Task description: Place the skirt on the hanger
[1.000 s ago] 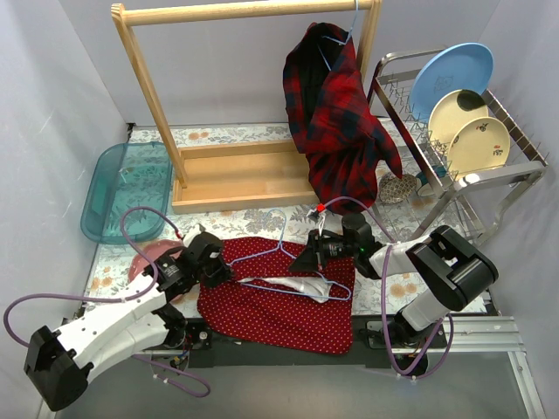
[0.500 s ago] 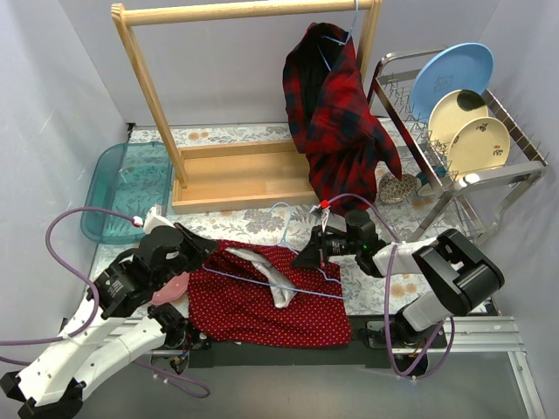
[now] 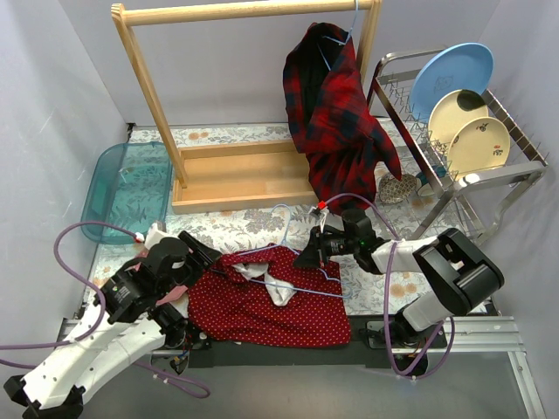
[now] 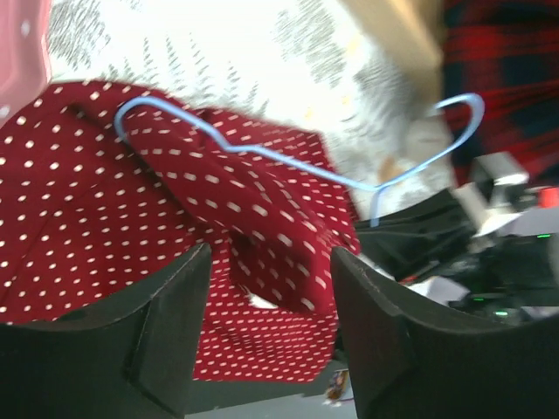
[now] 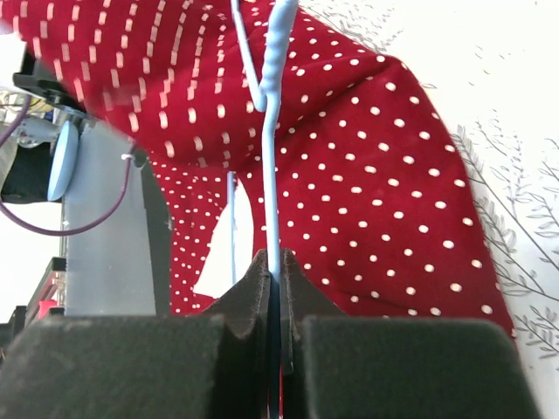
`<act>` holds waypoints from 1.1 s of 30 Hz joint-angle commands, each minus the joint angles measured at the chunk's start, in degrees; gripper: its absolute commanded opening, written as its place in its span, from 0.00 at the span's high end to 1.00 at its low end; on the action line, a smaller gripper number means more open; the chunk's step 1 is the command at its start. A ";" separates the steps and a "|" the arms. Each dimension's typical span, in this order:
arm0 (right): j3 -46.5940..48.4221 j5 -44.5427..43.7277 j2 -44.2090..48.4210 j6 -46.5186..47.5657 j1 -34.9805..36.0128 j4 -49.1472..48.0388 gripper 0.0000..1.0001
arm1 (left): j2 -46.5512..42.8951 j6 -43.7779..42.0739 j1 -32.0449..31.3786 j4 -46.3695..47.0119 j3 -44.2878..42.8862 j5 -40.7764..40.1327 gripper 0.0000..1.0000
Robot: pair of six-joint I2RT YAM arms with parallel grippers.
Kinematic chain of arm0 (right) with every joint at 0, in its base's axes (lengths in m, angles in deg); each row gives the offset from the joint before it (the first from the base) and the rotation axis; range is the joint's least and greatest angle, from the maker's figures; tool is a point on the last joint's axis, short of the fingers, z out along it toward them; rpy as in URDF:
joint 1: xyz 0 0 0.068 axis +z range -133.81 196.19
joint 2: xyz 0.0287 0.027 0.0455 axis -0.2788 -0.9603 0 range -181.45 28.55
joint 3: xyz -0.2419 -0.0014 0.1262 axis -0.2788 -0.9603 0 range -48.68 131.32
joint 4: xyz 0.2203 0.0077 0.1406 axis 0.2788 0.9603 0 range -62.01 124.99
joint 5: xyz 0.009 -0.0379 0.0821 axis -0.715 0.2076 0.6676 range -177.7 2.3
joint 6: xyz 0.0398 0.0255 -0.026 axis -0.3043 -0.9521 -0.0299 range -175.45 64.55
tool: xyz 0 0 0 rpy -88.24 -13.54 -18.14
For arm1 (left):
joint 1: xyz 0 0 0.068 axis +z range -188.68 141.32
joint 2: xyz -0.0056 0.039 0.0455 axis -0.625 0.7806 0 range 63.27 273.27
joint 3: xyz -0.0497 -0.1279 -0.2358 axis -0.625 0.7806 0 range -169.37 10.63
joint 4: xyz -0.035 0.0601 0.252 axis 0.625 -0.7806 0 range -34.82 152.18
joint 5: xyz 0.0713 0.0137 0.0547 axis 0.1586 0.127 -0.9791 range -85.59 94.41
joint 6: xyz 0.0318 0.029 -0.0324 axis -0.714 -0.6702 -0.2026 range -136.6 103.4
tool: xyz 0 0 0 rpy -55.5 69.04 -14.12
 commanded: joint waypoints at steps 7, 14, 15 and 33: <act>4.53 -0.58 -2.47 3.93 3.91 5.84 0.99 | 4.28 -13.05 0.18 16.12 1.42 17.51 0.33; 6.99 -0.23 -5.80 3.05 4.35 5.40 0.99 | 6.30 -22.01 0.01 26.42 1.67 37.36 0.02; 7.25 -0.05 -6.16 2.96 4.61 5.49 0.99 | 7.79 -22.63 -0.25 27.29 1.94 40.43 0.02; 8.75 1.62 -6.25 6.65 1.45 12.87 0.99 | 45.25 -39.69 -26.36 31.59 -11.33 4.62 0.15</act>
